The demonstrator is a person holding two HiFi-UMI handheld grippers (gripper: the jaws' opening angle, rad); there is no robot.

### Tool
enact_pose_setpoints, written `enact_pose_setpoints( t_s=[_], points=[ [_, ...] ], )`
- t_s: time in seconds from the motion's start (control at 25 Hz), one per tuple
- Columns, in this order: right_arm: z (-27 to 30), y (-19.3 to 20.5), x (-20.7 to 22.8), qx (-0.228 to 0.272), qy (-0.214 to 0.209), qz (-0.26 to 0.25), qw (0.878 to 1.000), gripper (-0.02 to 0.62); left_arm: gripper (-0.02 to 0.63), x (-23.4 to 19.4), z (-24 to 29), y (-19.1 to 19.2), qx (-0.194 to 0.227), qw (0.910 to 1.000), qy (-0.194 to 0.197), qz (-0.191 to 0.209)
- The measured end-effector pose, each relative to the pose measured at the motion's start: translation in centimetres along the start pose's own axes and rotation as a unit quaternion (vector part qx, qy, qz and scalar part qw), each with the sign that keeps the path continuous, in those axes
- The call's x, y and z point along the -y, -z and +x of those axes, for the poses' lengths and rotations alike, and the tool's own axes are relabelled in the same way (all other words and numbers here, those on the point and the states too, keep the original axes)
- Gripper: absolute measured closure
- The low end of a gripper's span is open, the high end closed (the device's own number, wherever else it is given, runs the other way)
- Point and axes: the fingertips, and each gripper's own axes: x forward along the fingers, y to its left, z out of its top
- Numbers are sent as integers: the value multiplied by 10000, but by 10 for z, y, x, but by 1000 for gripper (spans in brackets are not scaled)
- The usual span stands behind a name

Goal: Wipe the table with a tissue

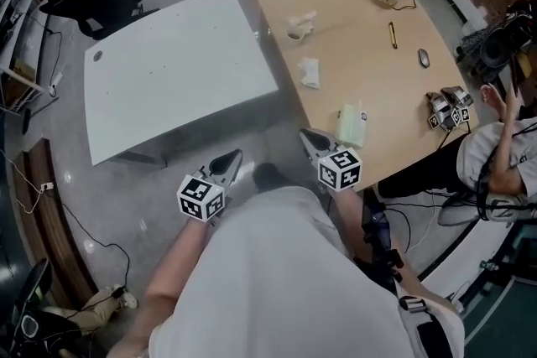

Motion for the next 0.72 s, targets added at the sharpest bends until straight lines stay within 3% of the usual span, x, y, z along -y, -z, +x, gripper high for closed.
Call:
enact_pose_setpoints(
  t_s=[0.24, 0.72],
  points=[
    [38, -16, 22, -240, 49, -165, 9996, 575, 601, -36, 7, -9, 103, 9996, -231, -157],
    [94, -24, 100, -852, 874, 59, 9925, 575, 601, -83, 55, -48, -4, 9999, -75, -139]
  ],
)
